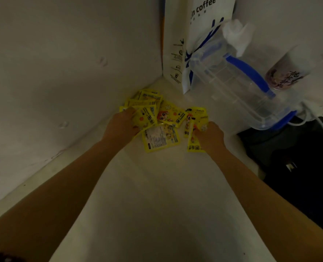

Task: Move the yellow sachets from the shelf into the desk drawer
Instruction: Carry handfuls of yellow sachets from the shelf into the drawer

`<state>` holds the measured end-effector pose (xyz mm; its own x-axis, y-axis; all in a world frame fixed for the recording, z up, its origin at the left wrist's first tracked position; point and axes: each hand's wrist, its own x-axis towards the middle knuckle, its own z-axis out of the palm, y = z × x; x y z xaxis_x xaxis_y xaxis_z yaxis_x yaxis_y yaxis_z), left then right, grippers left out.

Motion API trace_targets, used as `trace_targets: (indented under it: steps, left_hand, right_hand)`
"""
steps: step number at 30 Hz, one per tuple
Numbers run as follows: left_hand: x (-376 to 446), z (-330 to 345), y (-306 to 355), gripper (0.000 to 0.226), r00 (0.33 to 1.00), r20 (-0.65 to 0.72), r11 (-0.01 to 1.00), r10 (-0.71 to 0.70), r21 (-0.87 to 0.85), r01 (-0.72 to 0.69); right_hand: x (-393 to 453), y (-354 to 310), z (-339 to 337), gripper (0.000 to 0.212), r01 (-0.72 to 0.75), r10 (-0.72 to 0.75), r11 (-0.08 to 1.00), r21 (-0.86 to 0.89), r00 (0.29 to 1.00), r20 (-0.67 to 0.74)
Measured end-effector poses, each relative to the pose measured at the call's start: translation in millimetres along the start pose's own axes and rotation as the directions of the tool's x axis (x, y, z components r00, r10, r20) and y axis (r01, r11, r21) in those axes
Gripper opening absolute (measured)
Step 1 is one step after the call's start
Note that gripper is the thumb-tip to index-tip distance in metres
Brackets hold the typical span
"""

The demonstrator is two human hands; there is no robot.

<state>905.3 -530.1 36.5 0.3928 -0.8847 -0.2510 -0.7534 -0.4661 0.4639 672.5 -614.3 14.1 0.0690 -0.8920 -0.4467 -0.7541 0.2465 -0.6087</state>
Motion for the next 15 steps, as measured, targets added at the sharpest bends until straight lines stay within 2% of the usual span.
trace_targets:
  steps: [4,7,10,13,15]
  left_hand:
    - [21,2,-8,0.046,0.994,0.008,0.983,0.112,0.148,-0.112]
    - [30,6,-14,0.047,0.984,-0.016,0.953,0.176,0.254,-0.166]
    - [32,9,-12,0.052,0.983,-0.024,0.951,0.180,0.261,-0.168]
    - [33,12,-11,0.051,0.987,0.023,0.941,0.162,0.298,-0.161]
    - [31,13,-11,0.049,0.987,0.008,0.937,0.162,0.313,-0.156]
  right_hand:
    - [21,-9,8,0.040,-0.056,0.057,0.998,0.028,0.998,-0.018]
    - [28,-12,14,0.051,-0.133,0.132,0.991,-0.027,0.991,-0.032]
    - [26,-18,18,0.062,-0.227,0.223,0.969,-0.093,0.973,-0.056]
    - [28,-21,24,0.068,-0.265,0.258,0.961,-0.081,0.963,-0.080]
    - [30,-24,28,0.068,-0.282,0.276,0.958,-0.058,0.957,-0.092]
